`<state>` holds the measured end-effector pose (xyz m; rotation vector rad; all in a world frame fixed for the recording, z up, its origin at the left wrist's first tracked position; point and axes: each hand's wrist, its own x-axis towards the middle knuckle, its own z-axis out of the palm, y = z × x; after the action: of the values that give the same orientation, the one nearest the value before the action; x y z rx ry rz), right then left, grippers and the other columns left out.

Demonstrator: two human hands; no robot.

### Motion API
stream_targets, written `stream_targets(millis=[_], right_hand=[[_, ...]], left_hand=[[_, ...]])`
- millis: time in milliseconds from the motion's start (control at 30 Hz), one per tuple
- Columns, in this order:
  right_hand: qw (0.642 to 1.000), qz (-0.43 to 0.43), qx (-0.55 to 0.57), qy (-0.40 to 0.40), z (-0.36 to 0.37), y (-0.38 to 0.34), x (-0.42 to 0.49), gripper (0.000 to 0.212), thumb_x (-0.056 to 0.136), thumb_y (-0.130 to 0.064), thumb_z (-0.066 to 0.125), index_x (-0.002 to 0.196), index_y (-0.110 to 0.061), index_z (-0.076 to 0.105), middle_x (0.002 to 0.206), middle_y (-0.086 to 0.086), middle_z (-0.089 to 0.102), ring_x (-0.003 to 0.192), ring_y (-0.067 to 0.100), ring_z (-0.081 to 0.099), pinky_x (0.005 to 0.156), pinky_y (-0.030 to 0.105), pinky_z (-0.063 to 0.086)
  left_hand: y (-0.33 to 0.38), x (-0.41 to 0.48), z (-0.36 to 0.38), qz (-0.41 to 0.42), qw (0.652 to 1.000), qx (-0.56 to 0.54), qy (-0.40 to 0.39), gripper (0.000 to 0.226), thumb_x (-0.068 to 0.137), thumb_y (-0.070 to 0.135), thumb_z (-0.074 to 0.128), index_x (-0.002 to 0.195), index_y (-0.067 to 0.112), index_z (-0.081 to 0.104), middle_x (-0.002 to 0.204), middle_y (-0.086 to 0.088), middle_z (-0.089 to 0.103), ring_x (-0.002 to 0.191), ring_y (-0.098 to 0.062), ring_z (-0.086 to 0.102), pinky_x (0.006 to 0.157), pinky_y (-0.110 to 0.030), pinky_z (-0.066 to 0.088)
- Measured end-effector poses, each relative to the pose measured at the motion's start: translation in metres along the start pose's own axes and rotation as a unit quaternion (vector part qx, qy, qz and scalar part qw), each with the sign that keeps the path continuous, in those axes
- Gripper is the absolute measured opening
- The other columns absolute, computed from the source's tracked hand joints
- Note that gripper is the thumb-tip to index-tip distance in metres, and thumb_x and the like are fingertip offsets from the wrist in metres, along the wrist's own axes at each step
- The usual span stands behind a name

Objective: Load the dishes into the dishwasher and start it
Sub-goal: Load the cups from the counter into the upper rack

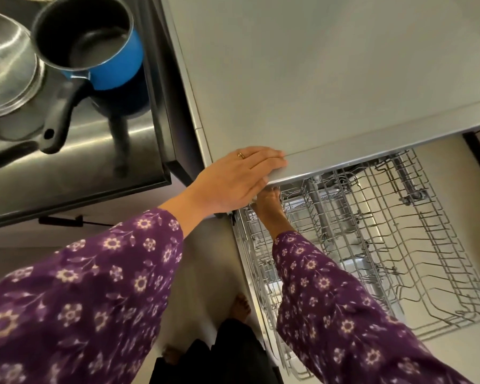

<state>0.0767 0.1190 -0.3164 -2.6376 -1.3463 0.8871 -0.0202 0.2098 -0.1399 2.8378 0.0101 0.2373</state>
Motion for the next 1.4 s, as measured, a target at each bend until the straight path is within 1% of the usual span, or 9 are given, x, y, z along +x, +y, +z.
stream_targets(millis=[133, 333, 500, 667, 767, 867, 1033, 1200, 1400], right_hand=[[0.999, 0.021, 0.024, 0.004, 0.003, -0.003, -0.002, 0.054, 0.098, -0.013, 0.046, 0.144, 0.003, 0.024, 0.148, 0.024, 0.027, 0.138, 0.038, 0.026, 0.115, 0.046, 0.022], [0.995, 0.054, 0.086, 0.011, -0.002, -0.009, -0.025, 0.084, 0.092, -0.014, 0.059, 0.15, -0.004, 0.0, 0.156, 0.022, 0.001, 0.144, 0.041, 0.002, 0.118, 0.044, 0.011], [0.983, 0.063, 0.158, 0.068, -0.018, -0.015, -0.078, 0.068, 0.093, -0.012, 0.053, 0.149, -0.003, 0.015, 0.154, 0.018, 0.014, 0.143, 0.036, 0.011, 0.115, 0.039, 0.02], [0.976, 0.027, 0.185, 0.114, -0.046, -0.036, -0.132, 0.046, 0.091, -0.008, 0.055, 0.135, -0.006, 0.044, 0.137, 0.017, 0.038, 0.118, 0.031, 0.048, 0.099, 0.04, 0.047], [0.968, -0.017, 0.198, 0.153, -0.065, -0.057, -0.155, 0.036, 0.089, -0.008, 0.056, 0.125, -0.005, 0.052, 0.128, 0.014, 0.046, 0.104, 0.026, 0.056, 0.09, 0.034, 0.049], [0.966, -0.084, 0.186, 0.158, -0.087, -0.094, -0.169, 0.027, 0.089, -0.009, 0.054, 0.115, -0.002, 0.057, 0.119, 0.015, 0.052, 0.096, 0.029, 0.058, 0.08, 0.03, 0.045], [0.965, -0.21, 0.119, 0.104, -0.091, -0.192, -0.189, 0.014, 0.088, -0.015, 0.053, 0.097, -0.006, 0.059, 0.096, 0.016, 0.061, 0.089, 0.035, 0.058, 0.073, 0.039, 0.043], [0.931, -0.361, 0.048, 0.031, -0.071, -0.326, -0.204, 0.018, 0.091, -0.02, 0.049, 0.102, -0.012, 0.061, 0.101, 0.009, 0.059, 0.095, 0.027, 0.057, 0.08, 0.035, 0.044], [0.88, -0.475, 0.015, 0.01, -0.045, -0.499, -0.224, 0.019, 0.09, -0.017, 0.052, 0.104, -0.006, 0.058, 0.104, 0.014, 0.057, 0.098, 0.031, 0.056, 0.083, 0.036, 0.041]], left_hand=[[0.0, 0.0, 0.001, -0.003, 1.0, 0.006, 0.007, 0.041, 0.099, 0.024, 0.036, 0.136, 0.011, 0.048, 0.14, -0.005, 0.05, 0.131, -0.022, 0.044, 0.112, -0.035, 0.033], [0.002, -0.002, -0.001, -0.006, 1.0, 0.005, -0.001, 0.04, 0.098, 0.021, 0.041, 0.136, 0.01, 0.048, 0.141, -0.006, 0.049, 0.133, -0.021, 0.042, 0.112, -0.035, 0.033], [0.005, -0.004, -0.006, -0.01, 1.0, 0.018, -0.019, 0.044, 0.099, 0.025, 0.034, 0.138, 0.009, 0.046, 0.143, -0.007, 0.047, 0.133, -0.021, 0.041, 0.114, -0.035, 0.029], [0.014, -0.007, -0.011, -0.023, 0.998, 0.04, -0.036, 0.044, 0.101, 0.023, 0.036, 0.144, 0.013, 0.038, 0.149, -0.007, 0.039, 0.137, -0.021, 0.037, 0.115, -0.033, 0.028], [0.02, -0.022, -0.023, -0.074, 0.995, 0.045, -0.04, 0.045, 0.103, 0.028, 0.033, 0.147, 0.018, 0.031, 0.151, -0.009, 0.034, 0.137, -0.025, 0.036, 0.113, -0.037, 0.031], [0.022, -0.062, -0.05, -0.151, 0.988, 0.007, 0.04, 0.043, 0.098, 0.024, 0.042, 0.14, 0.012, 0.043, 0.141, -0.01, 0.047, 0.126, -0.027, 0.048, 0.103, -0.037, 0.038], [0.016, -0.177, -0.114, -0.255, 0.953, -0.034, 0.161, 0.038, 0.091, 0.02, 0.057, 0.128, 0.01, 0.055, 0.126, -0.004, 0.06, 0.11, -0.021, 0.06, 0.091, -0.034, 0.049], [0.001, -0.324, -0.174, -0.405, 0.876, -0.005, 0.26, 0.036, 0.088, 0.019, 0.064, 0.123, 0.016, 0.057, 0.112, 0.003, 0.062, 0.093, -0.01, 0.065, 0.073, -0.026, 0.051], [-0.033, -0.481, -0.229, -0.53, 0.788, 0.017, 0.314, 0.037, 0.088, 0.02, 0.064, 0.124, 0.016, 0.056, 0.104, 0.001, 0.063, 0.091, -0.017, 0.064, 0.075, -0.038, 0.054]])
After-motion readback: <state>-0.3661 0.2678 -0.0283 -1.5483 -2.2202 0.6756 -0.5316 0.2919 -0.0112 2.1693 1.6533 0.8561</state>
